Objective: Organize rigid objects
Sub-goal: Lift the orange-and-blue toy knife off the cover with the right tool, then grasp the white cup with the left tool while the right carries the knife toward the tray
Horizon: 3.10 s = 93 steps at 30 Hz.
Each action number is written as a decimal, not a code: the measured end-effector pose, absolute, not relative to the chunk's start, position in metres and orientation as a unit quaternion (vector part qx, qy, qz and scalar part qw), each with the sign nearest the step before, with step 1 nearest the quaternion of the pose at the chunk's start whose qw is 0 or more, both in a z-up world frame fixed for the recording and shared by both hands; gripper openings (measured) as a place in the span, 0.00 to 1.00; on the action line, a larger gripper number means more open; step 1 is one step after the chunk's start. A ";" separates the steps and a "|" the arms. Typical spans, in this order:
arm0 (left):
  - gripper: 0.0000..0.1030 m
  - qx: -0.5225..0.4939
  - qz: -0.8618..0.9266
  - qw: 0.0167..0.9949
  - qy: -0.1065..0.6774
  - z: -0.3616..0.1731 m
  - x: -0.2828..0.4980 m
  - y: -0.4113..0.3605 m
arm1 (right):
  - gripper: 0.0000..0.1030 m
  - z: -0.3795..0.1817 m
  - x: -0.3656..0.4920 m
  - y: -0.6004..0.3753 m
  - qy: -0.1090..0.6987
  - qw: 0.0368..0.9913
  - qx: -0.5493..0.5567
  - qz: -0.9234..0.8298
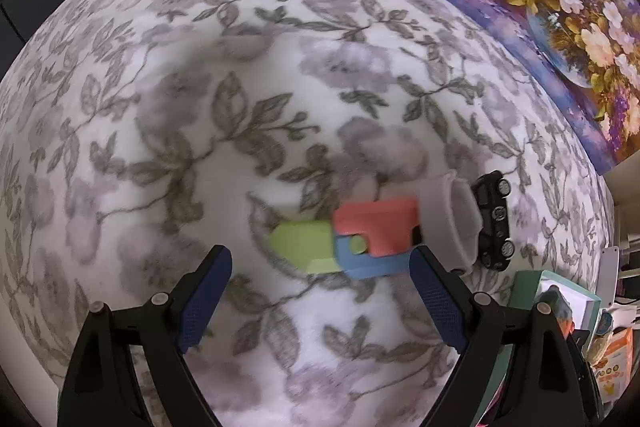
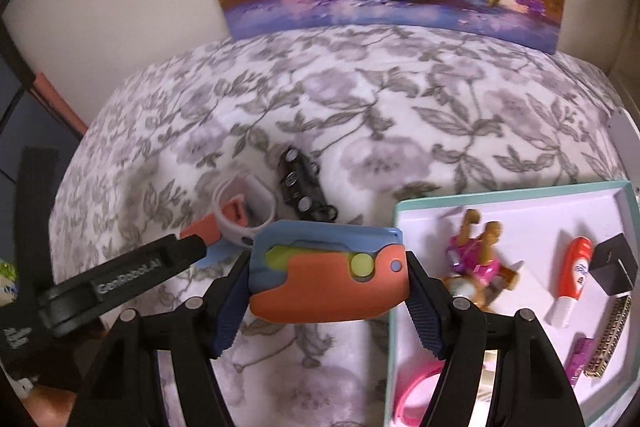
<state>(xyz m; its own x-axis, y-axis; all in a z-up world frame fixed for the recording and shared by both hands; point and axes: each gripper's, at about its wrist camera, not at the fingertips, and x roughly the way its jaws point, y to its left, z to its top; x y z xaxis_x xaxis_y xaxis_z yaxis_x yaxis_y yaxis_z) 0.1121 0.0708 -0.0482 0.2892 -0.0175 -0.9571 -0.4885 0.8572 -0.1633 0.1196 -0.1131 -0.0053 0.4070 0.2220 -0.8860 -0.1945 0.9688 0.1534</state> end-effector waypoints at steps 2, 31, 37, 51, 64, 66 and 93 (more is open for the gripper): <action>0.88 -0.218 0.143 0.776 0.574 -0.048 0.118 0.064 | 0.71 -0.002 0.120 -0.117 0.529 0.840 0.016 0.121; 0.98 -0.226 0.163 0.773 0.570 -0.053 0.120 0.064 | 0.71 -0.004 0.125 -0.137 0.536 0.835 0.049 0.112; 0.98 -0.224 0.177 0.758 0.587 -0.055 0.115 0.070 | 0.71 -0.005 0.125 -0.139 0.539 0.834 0.052 0.110; 0.98 -0.135 0.099 0.800 0.576 -0.039 0.138 0.020 | 0.71 0.007 0.129 -0.167 0.536 0.837 0.080 0.078; 0.74 -0.017 0.098 0.835 0.541 -0.042 0.153 -0.017 | 0.71 0.005 0.131 -0.189 0.540 0.831 0.114 0.061; 0.65 -0.001 0.095 0.837 0.540 -0.044 0.155 -0.021 | 0.71 0.005 0.131 -0.189 0.541 0.831 0.114 0.062; 0.51 -0.049 0.046 0.871 0.486 0.041 0.109 -0.048 | 0.71 0.031 0.108 -0.229 0.523 0.841 0.136 0.024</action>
<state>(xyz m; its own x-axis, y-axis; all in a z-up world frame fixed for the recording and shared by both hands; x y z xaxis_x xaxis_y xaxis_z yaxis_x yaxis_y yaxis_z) 0.1093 -0.0478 0.0409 0.5224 0.0324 -0.8521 -0.1280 0.9909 -0.0408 0.1079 -0.2287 0.0310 0.4524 0.1820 -0.8730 0.1019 0.9620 0.2534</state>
